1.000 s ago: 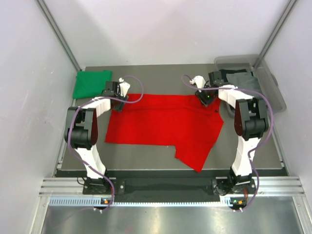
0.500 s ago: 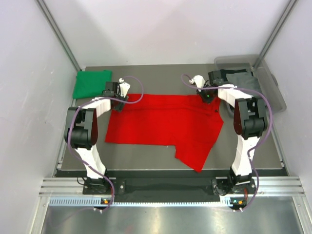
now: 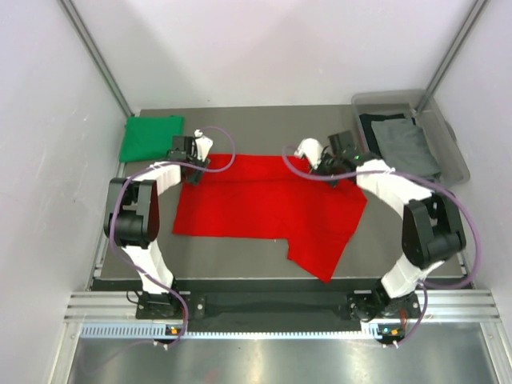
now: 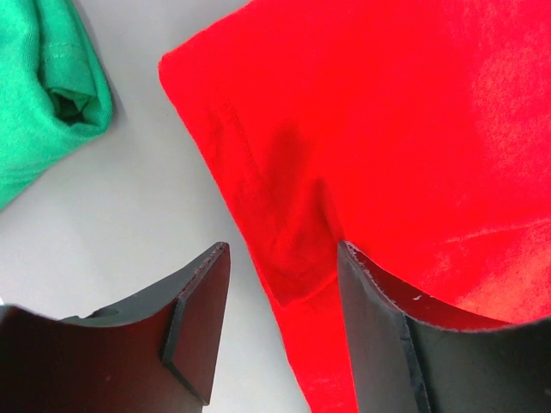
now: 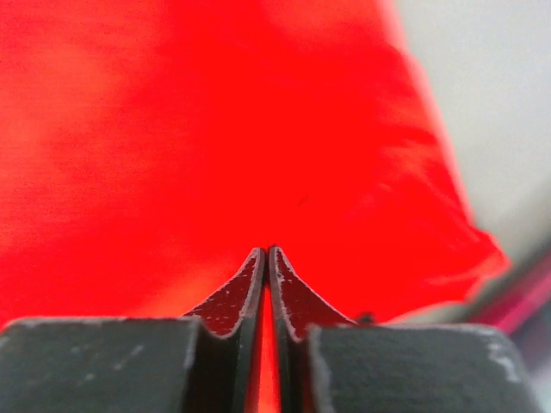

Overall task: Fold and stack the t-shirts
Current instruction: Fold the tshirt

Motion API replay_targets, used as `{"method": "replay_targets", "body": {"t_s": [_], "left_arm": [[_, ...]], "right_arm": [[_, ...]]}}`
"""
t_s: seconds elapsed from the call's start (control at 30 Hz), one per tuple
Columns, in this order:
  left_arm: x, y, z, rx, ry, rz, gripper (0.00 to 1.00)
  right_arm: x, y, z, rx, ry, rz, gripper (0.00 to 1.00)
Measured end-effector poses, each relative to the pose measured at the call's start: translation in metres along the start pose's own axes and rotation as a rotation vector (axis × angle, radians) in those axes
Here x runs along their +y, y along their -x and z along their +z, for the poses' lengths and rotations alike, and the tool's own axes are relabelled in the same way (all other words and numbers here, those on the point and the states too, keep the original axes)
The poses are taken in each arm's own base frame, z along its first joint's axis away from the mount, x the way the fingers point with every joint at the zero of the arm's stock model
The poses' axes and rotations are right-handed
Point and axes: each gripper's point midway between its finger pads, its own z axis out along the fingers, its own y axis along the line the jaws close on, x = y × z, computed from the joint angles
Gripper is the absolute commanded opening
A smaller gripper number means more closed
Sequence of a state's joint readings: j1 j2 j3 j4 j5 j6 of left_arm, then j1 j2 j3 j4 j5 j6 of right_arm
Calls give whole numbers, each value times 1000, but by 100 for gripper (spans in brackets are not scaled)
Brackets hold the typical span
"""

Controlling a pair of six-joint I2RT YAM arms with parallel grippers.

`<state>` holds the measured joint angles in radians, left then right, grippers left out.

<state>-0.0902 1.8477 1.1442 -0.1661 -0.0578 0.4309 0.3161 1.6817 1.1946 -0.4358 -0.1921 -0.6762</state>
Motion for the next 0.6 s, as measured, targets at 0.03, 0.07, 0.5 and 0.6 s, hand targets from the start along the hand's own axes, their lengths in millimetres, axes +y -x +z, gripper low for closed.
{"method": "replay_targets", "body": {"t_s": [0.03,0.07,0.5,0.6], "left_arm": [[0,-1,-1,1,2,2,59],[1,-1,-2,3,5,3,59],[9,9,-7,3,18,18,59],[19,30,-10,-28,35,15,60]], "right_arm": [[14,5,-3,-9,17,-20,12],[32,9,-6,-16,41,-44,22],[15,5,-44,-47,-39,25,22],[-18,7,-32,-53,-93,59,22]]}}
